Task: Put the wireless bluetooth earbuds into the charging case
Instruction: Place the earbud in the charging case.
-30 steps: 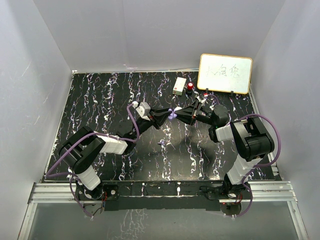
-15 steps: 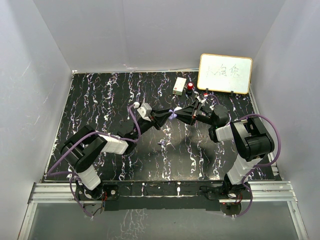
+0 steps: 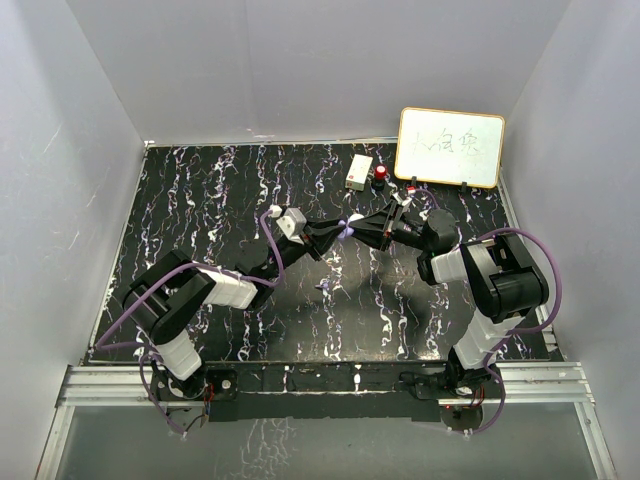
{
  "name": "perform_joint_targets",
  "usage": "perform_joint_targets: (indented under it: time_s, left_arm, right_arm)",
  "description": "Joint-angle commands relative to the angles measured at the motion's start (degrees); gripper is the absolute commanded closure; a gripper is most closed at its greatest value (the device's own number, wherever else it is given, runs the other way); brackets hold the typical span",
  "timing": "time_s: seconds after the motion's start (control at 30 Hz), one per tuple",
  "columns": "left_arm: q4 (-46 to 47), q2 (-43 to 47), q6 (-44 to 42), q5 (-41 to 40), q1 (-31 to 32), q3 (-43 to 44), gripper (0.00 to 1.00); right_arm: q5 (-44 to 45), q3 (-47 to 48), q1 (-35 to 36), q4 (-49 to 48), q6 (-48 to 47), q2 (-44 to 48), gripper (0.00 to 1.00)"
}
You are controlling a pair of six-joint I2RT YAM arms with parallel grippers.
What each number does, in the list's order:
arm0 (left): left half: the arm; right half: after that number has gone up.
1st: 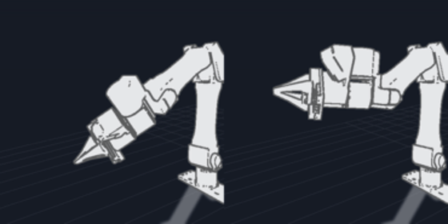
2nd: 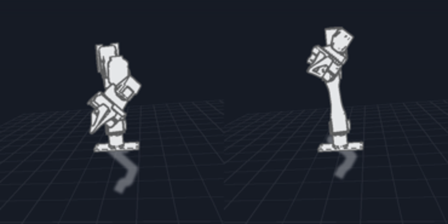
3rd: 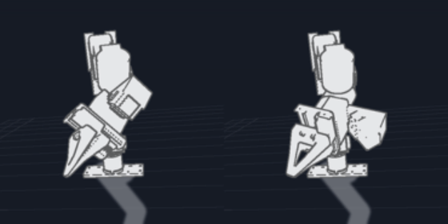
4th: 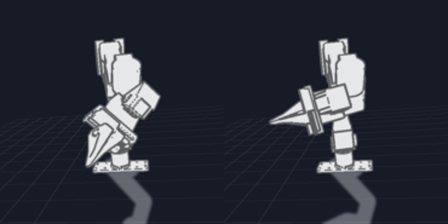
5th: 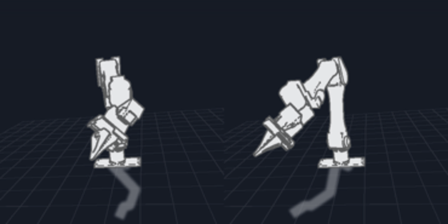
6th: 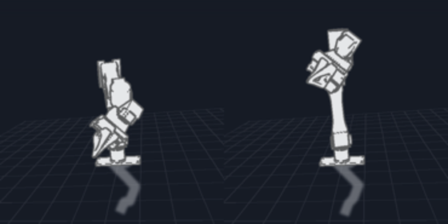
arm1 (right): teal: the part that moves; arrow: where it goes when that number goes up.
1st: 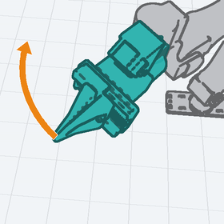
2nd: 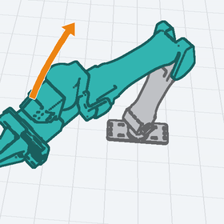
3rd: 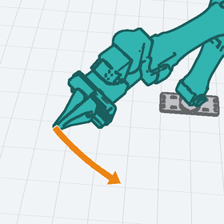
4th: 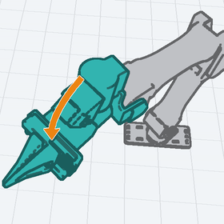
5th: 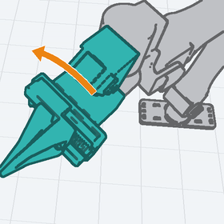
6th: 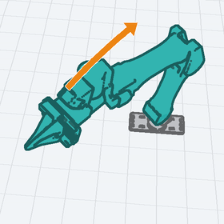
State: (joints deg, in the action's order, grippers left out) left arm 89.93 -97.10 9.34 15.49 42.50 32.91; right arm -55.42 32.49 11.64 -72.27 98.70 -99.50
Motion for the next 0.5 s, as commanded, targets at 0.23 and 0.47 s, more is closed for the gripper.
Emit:
perform_joint_targets:
  time_s: [0.23, 0.47]
  left_arm:
    - [2.26, -0.45, -2.22, 1.30, 0.30, 1.37, 1.00]
    - [2.05, -0.57, -2.58, 1.56, 0.30, 1.45, 1.00]
  right_arm:
    - [0.54, 2.16, 0.33, -4.41, 0.18, 0.10, 1.00]
    - [0.57, 2.11, 0.31, -4.45, 0.29, 0.10, 1.00]
